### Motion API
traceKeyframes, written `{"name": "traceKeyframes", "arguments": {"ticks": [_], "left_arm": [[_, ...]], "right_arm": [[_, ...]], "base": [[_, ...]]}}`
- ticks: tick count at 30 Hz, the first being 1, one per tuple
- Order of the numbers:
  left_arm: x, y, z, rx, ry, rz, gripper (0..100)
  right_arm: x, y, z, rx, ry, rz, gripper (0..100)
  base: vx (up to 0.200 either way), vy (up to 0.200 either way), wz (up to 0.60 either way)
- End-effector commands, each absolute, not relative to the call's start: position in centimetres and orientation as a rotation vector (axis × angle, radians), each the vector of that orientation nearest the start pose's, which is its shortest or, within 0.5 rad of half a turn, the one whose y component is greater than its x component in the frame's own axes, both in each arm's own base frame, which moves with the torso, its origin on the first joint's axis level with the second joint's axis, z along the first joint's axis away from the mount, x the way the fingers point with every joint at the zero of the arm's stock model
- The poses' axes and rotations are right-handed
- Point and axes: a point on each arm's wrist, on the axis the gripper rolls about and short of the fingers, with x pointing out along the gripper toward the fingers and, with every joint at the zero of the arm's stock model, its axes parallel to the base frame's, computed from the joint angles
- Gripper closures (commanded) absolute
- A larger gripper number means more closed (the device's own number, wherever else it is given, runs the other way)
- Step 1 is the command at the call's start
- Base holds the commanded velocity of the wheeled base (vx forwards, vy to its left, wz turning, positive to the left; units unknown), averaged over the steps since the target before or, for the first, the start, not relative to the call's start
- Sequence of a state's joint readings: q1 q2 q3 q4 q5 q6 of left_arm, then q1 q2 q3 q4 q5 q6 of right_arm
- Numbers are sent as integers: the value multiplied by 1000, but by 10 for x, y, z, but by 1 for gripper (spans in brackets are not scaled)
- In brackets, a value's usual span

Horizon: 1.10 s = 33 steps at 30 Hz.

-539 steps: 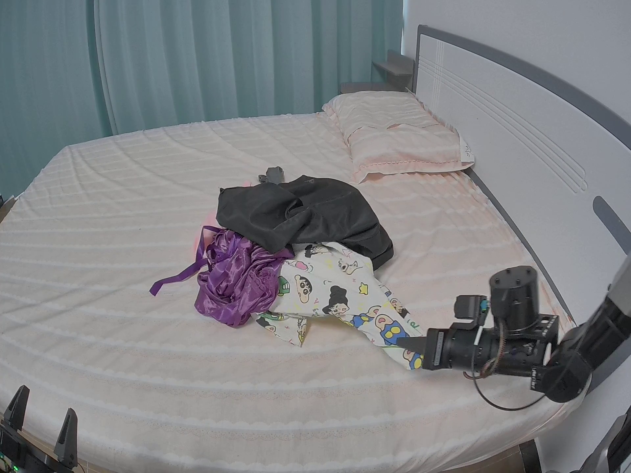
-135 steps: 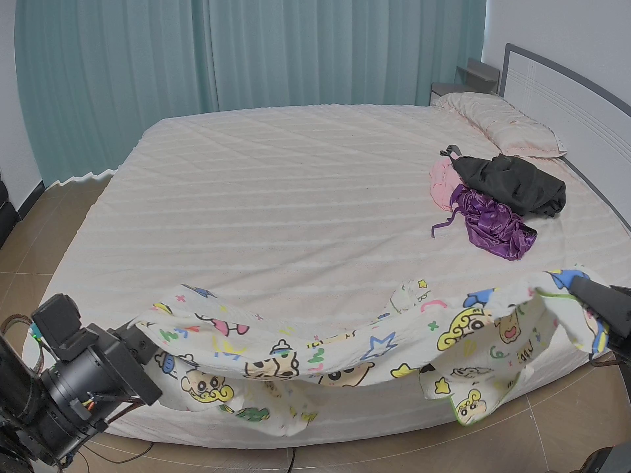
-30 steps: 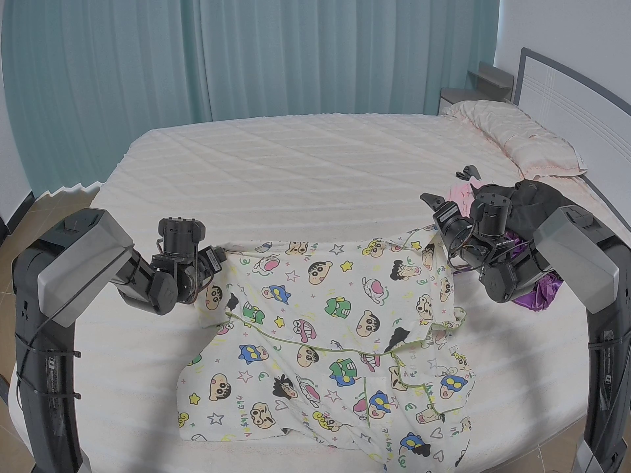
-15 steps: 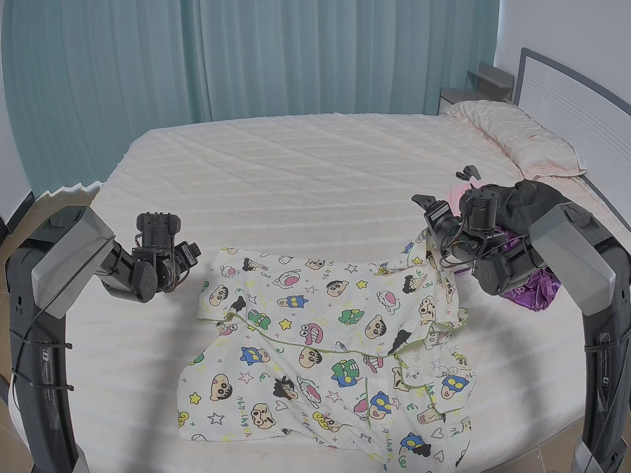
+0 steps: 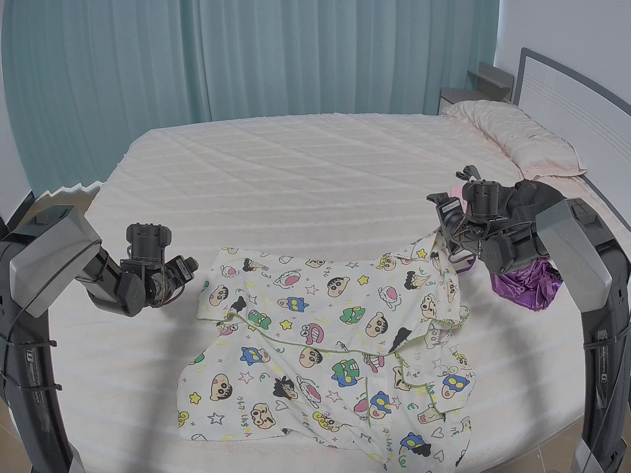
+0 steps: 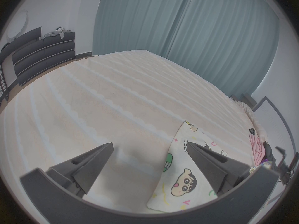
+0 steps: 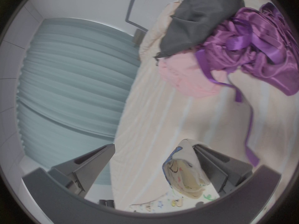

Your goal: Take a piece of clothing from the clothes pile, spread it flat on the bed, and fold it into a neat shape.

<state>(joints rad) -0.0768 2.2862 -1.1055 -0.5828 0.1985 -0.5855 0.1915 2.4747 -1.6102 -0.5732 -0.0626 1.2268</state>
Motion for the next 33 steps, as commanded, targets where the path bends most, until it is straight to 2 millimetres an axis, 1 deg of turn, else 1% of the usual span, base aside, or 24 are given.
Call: {"name": "traceKeyframes", "arguments": {"ticks": [1,3,4,6,8,12,13,15,20,23,24,27,28,32,33], "left_arm": [[392,-28,46,-505,546,258,0],[392,-28,46,-505,546,258,0],[382,-28,46,-507,545,250,0],[378,-27,47,-513,540,236,0],[371,-27,49,-521,535,217,0],[362,-27,49,-524,547,212,0],[359,-27,49,-536,552,209,0],[354,-27,54,-571,535,202,0],[340,-28,64,-630,530,162,0],[333,-31,65,-654,536,159,0],[326,-32,68,-677,538,158,0],[319,-33,69,-710,539,153,0],[316,-34,70,-723,536,150,0],[312,-37,68,-739,524,135,0],[308,-40,67,-736,523,125,0]], "right_arm": [[496,88,50,1108,491,-206,0],[495,87,50,1100,499,-208,0],[485,89,44,1007,611,-155,0],[482,91,44,998,626,-147,0],[475,96,50,976,637,-125,0],[466,95,58,917,655,-75,0],[463,95,63,898,652,-51,0],[461,95,69,905,633,-39,0],[458,101,67,908,652,-18,0],[459,109,66,913,660,-1,0],[460,115,73,930,637,17,0],[462,116,94,955,580,52,0],[461,117,96,951,578,56,0],[458,116,96,904,604,39,0],[456,112,92,870,649,10,0]], "base": [[0,0,0],[0,0,0],[0,0,0],[0,0,0],[0,0,0],[0,0,0],[0,0,0],[0,0,0],[0,0,0],[0,0,0],[0,0,0],[0,0,0],[0,0,0],[0,0,0],[0,0,0]]}}
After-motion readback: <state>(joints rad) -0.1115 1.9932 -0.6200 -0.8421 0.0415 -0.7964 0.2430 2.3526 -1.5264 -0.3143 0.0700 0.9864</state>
